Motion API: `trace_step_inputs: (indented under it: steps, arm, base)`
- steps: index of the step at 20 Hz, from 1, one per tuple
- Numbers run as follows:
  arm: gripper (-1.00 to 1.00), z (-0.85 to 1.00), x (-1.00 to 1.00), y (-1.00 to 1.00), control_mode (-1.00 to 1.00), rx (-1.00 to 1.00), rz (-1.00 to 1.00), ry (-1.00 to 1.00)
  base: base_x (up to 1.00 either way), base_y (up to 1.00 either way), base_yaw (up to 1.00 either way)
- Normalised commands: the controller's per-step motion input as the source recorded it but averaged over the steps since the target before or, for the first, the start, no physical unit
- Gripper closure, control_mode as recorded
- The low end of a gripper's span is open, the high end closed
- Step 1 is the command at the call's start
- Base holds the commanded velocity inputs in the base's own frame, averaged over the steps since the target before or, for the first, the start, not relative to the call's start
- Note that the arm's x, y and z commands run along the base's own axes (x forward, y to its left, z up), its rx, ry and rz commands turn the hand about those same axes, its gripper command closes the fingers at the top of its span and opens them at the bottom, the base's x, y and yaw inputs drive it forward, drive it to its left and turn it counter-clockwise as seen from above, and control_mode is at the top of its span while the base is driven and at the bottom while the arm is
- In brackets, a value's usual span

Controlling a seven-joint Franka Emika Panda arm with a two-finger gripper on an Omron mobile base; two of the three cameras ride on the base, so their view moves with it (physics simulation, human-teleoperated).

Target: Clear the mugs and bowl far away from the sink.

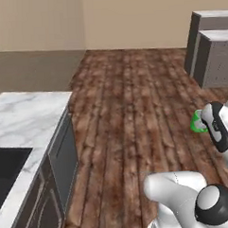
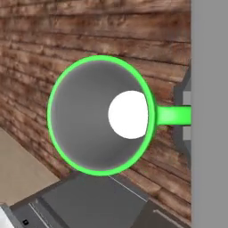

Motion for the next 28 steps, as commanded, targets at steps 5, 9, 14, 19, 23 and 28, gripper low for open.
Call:
trace_step_inputs:
  steps: [5,9,14,19,23,28]
  arm:
    - [1.0,0.0,0.0,0.0,1.0,0.0,0.0,0.0]
    - [1.0,0.0,0.0,0.0,1.0,0.0,0.0,0.0]
    - [1.0,0.0,0.0,0.0,1.0,0.0,0.0,0.0]
    - [1.0,0.0,0.0,0.0,1.0,0.0,0.0,0.0]
    - [1.0,0.0,0.0,0.0,1.0,0.0,0.0,0.0]
    - [1.0,0.0,0.0,0.0,1.0,0.0,0.0,0.0]
  base:
    - [0.0,0.0,-1.0]
    - [0.03,0.08,-1.0]
    - [0.45,0.81,-0.75]
    - [0.55,0.64,-0.29]
    - [0.56,0.1,-0.06]
    - [0.73,-0.09,-0.03]
